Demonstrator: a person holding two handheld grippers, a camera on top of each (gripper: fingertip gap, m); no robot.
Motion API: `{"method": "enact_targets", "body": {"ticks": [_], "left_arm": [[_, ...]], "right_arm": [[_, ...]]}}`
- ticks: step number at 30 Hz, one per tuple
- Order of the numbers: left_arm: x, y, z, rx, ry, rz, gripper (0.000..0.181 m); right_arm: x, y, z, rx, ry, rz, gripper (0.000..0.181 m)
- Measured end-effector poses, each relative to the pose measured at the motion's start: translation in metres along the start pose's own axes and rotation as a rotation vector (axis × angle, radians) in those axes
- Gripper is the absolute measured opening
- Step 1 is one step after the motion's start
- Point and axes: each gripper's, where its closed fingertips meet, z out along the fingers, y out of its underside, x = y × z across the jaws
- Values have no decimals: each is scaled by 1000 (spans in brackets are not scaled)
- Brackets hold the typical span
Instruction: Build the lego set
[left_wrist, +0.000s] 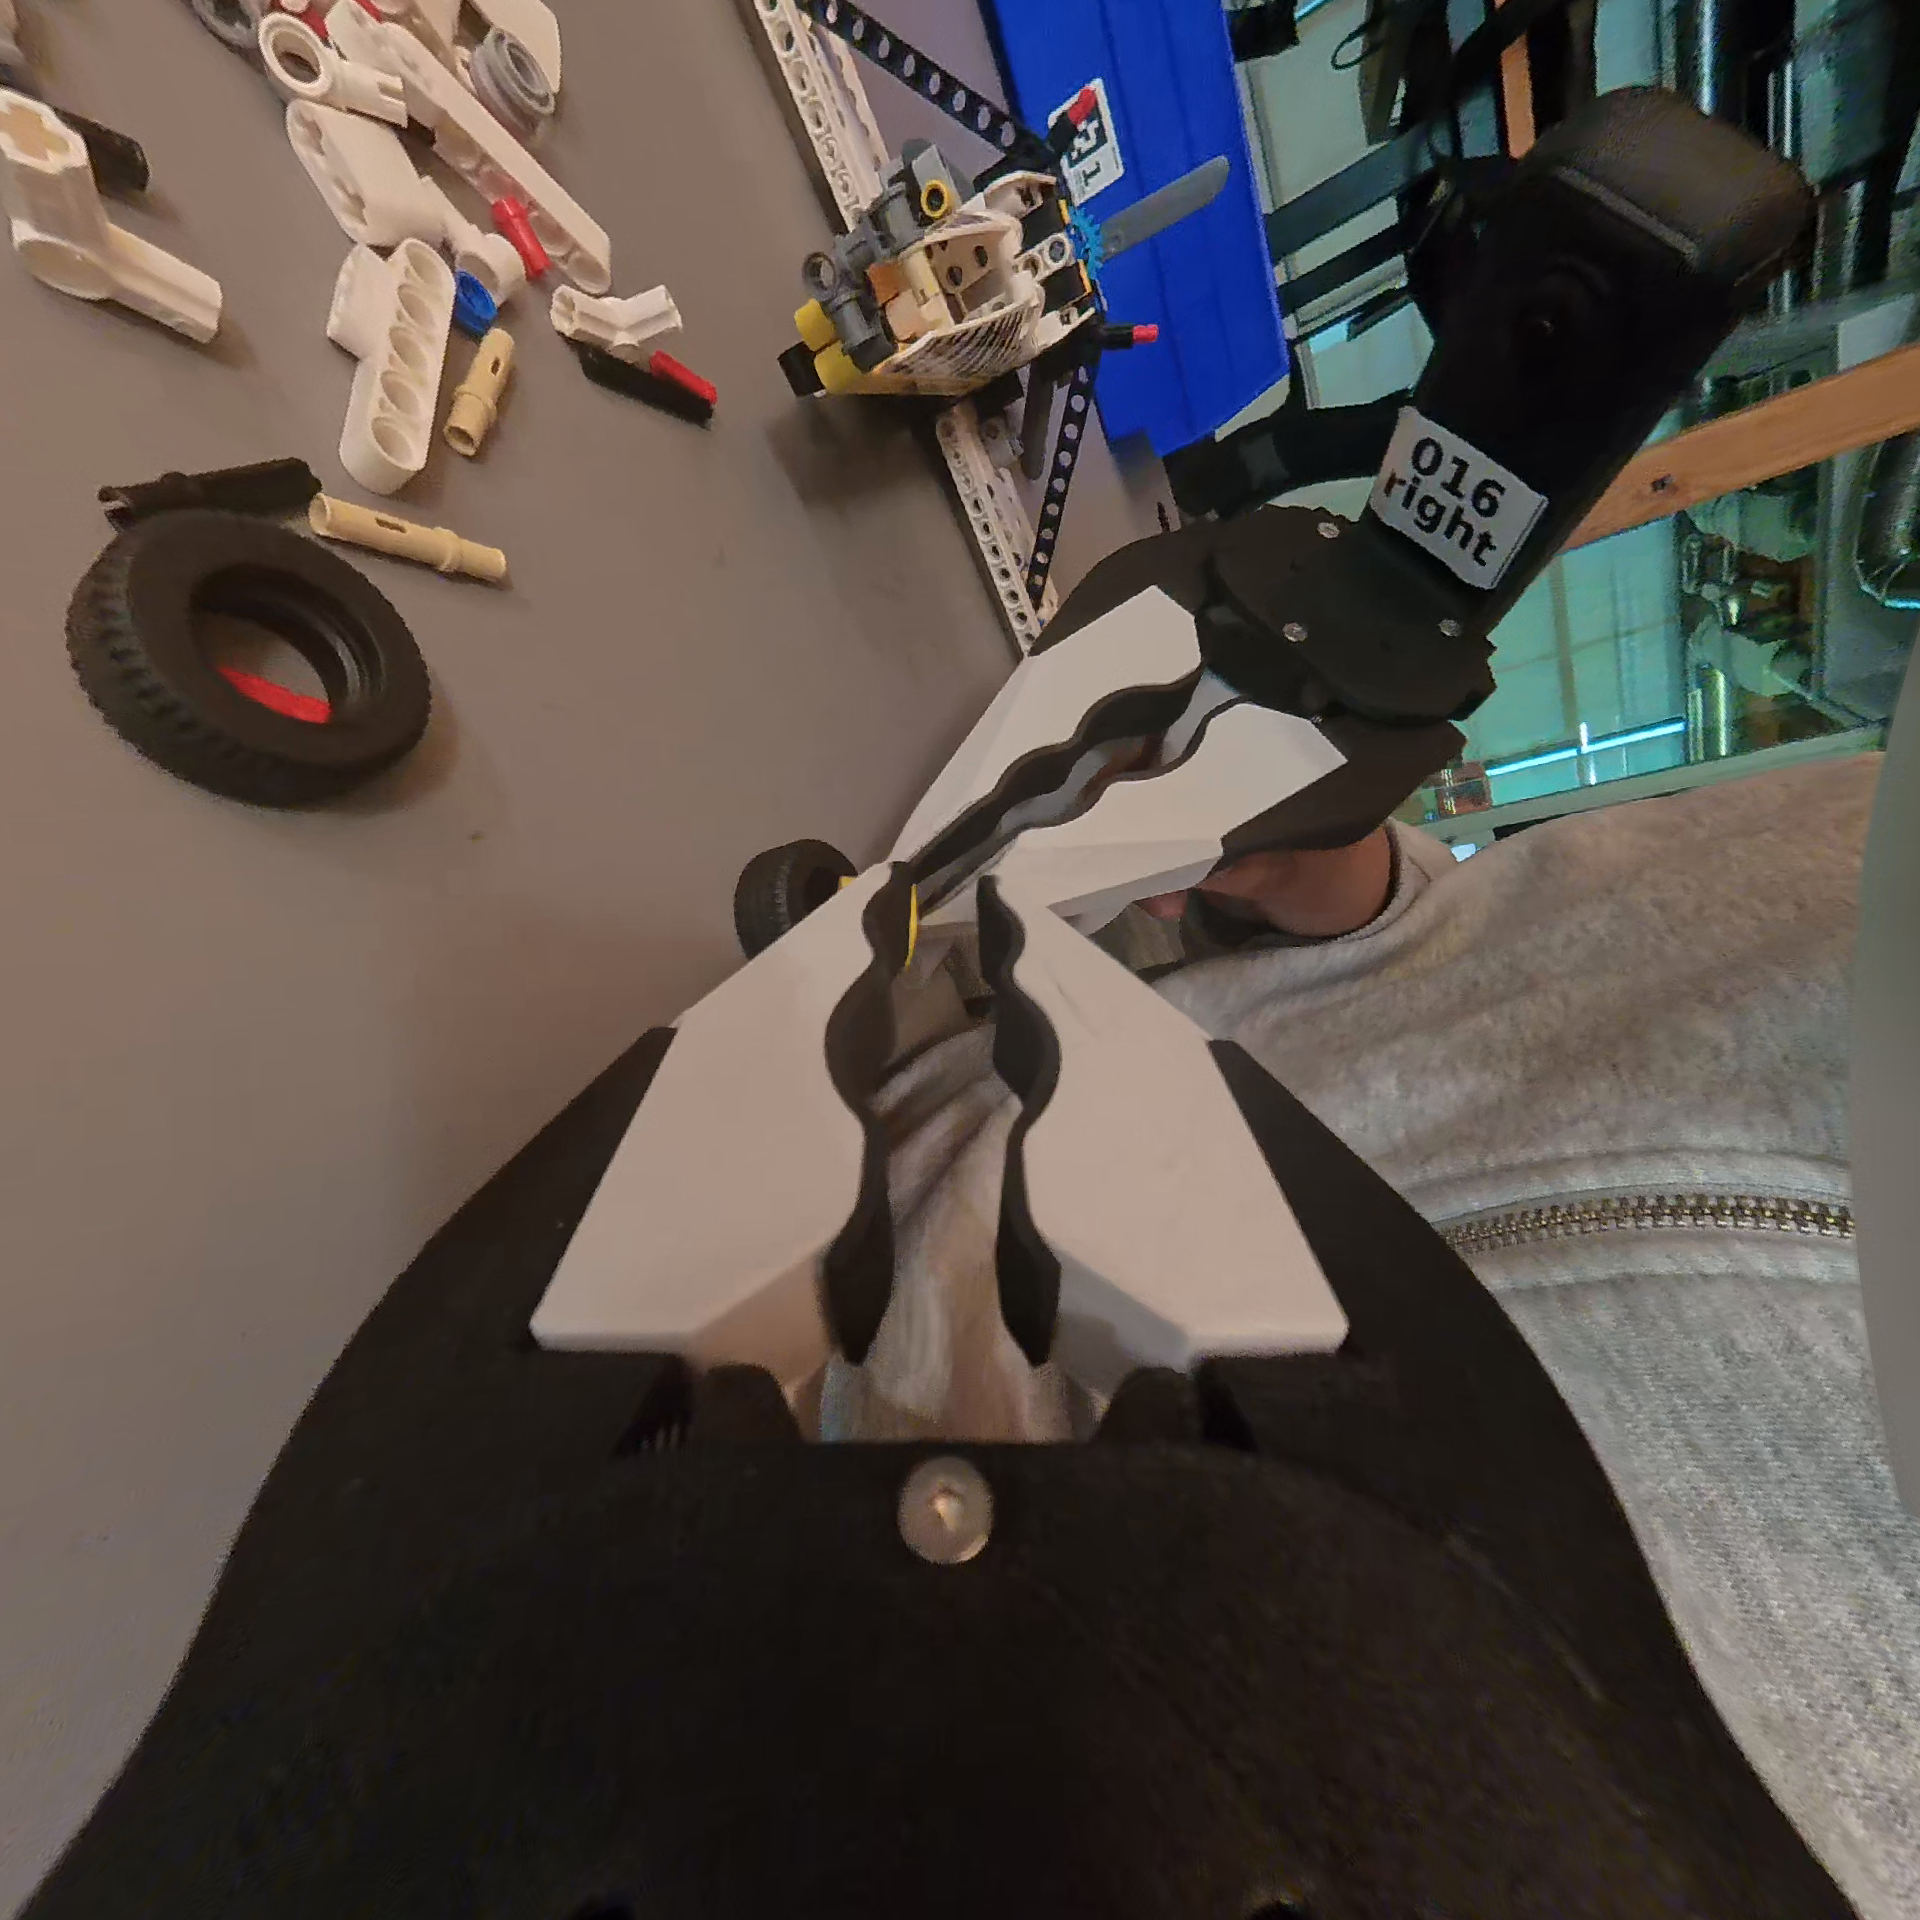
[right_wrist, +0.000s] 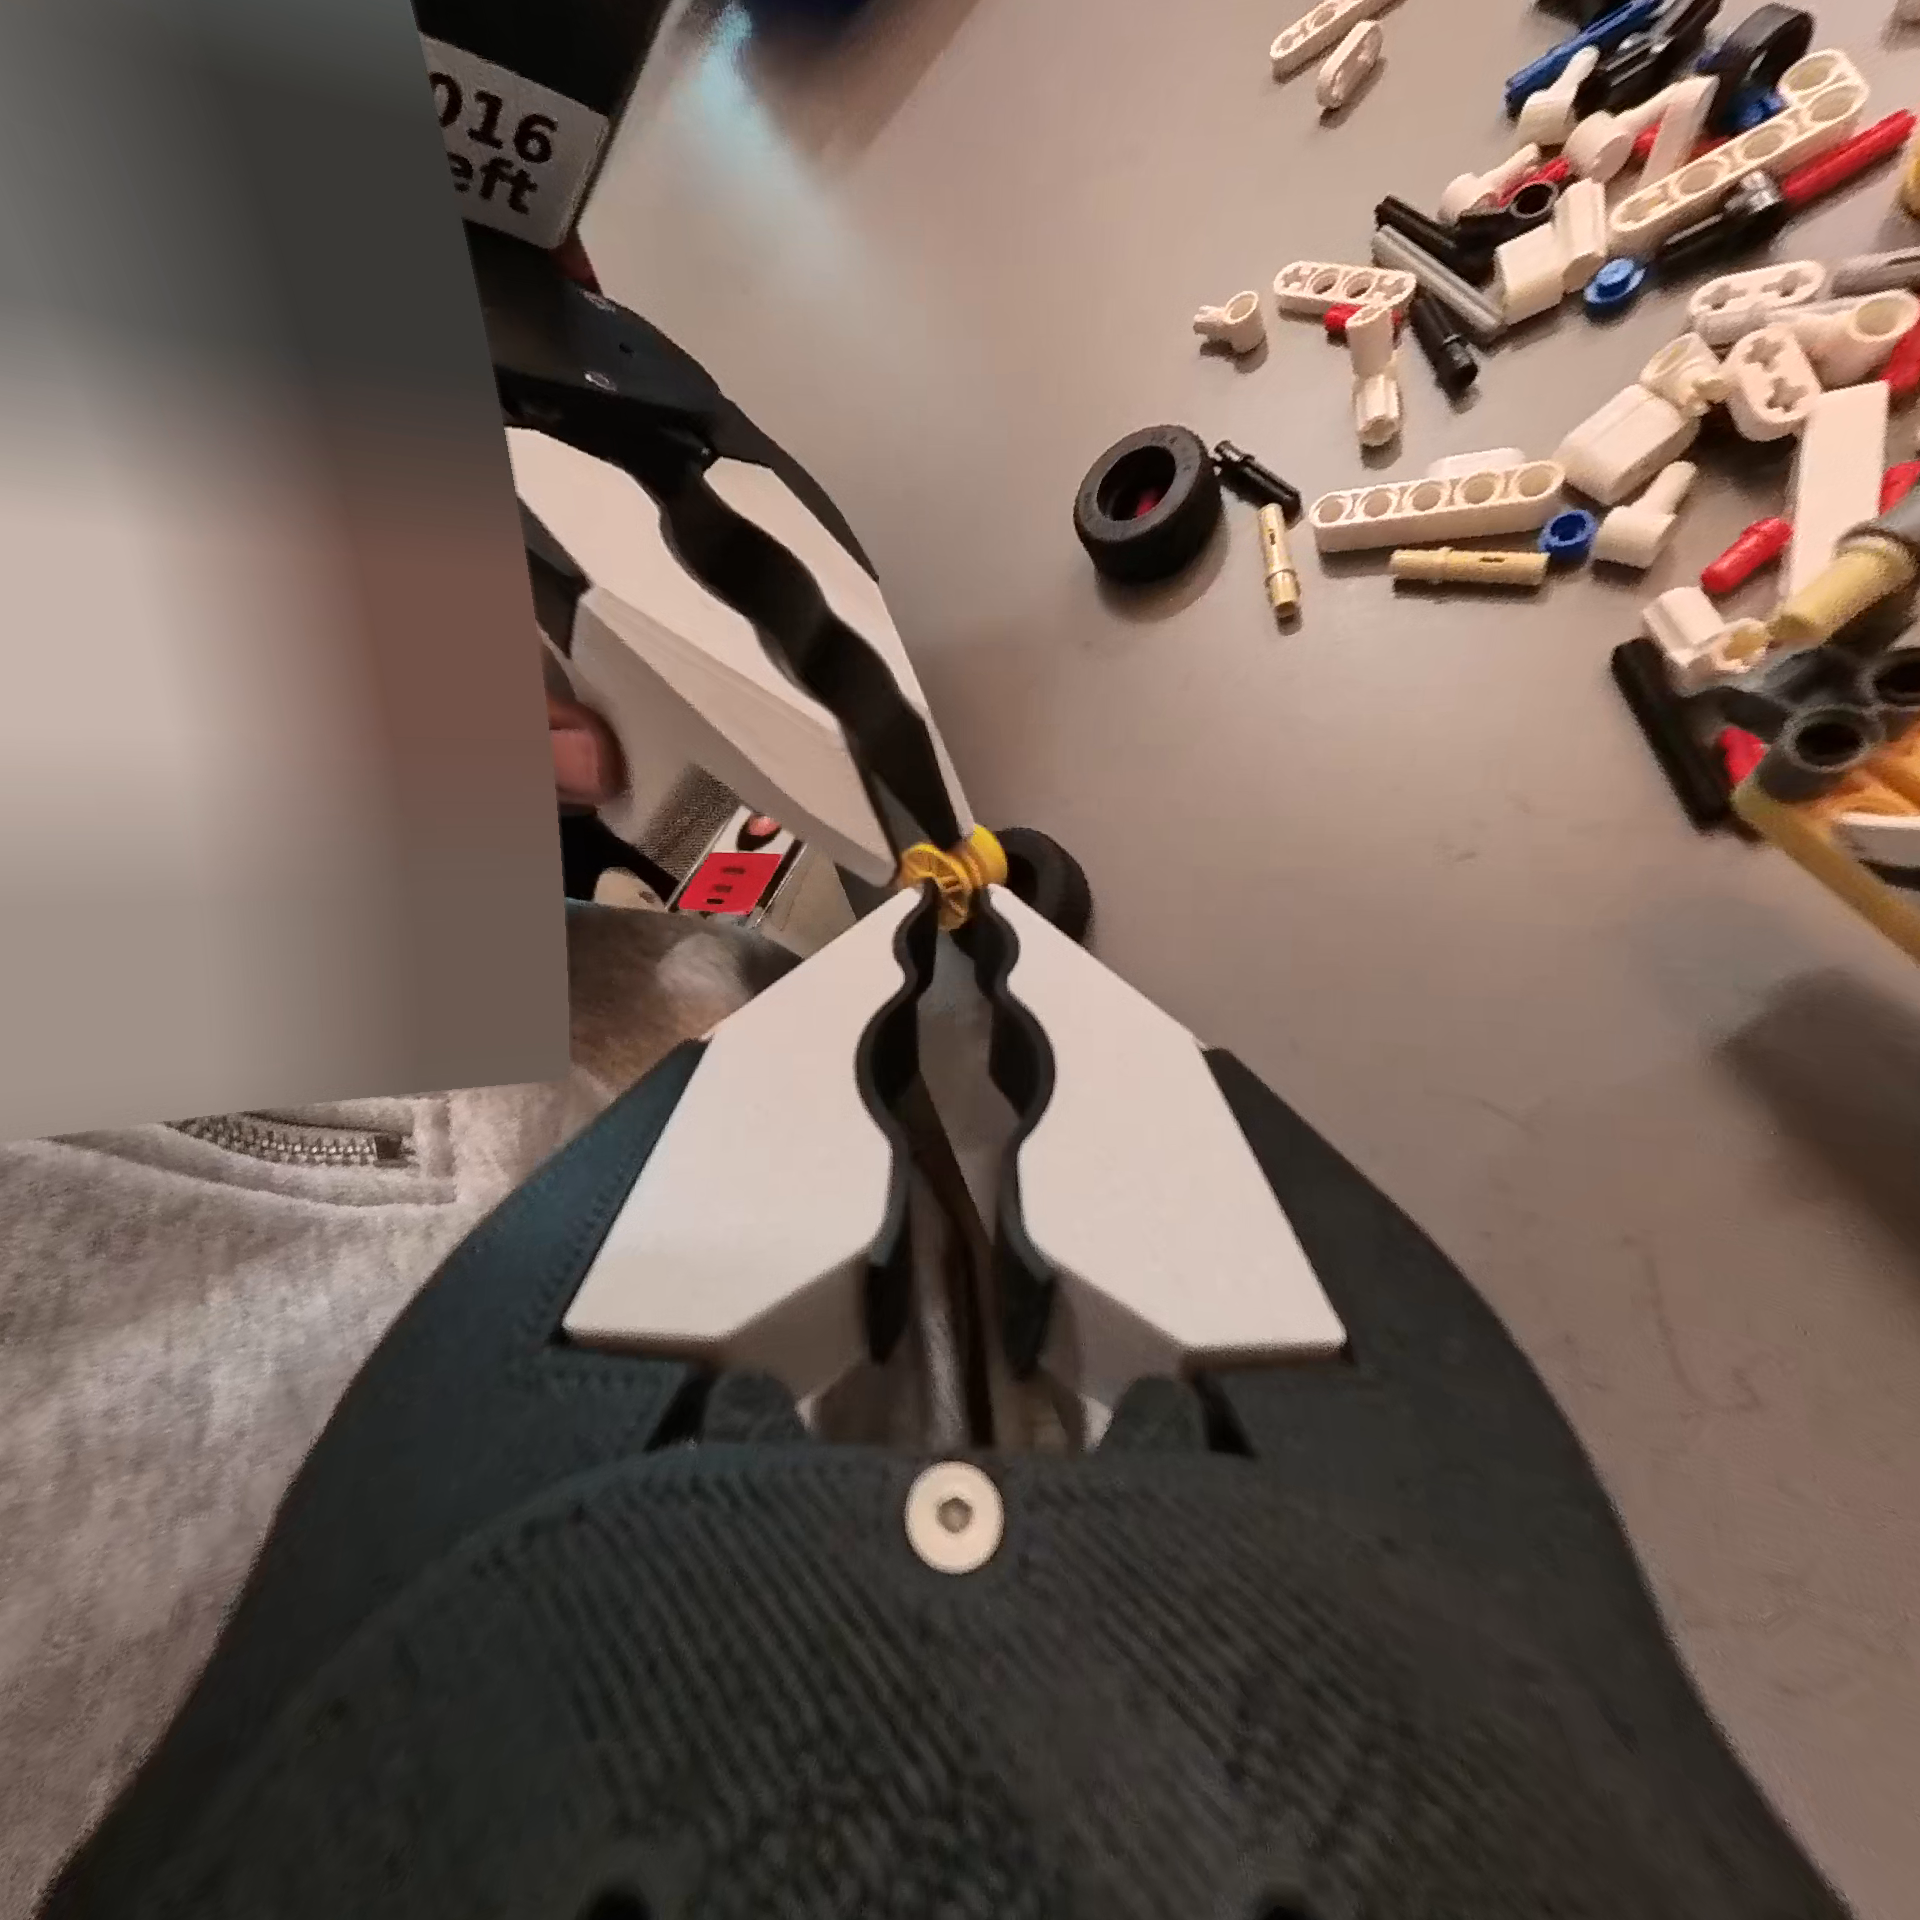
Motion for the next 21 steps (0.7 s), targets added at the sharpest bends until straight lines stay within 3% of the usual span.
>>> {"method": "enact_targets", "body": {"ticks": [21], "left_arm": [[-12, 11, -2, -37, -56, -20, 8]], "right_arm": [[4, -1, -4, 22, -17, 40, 0]]}}
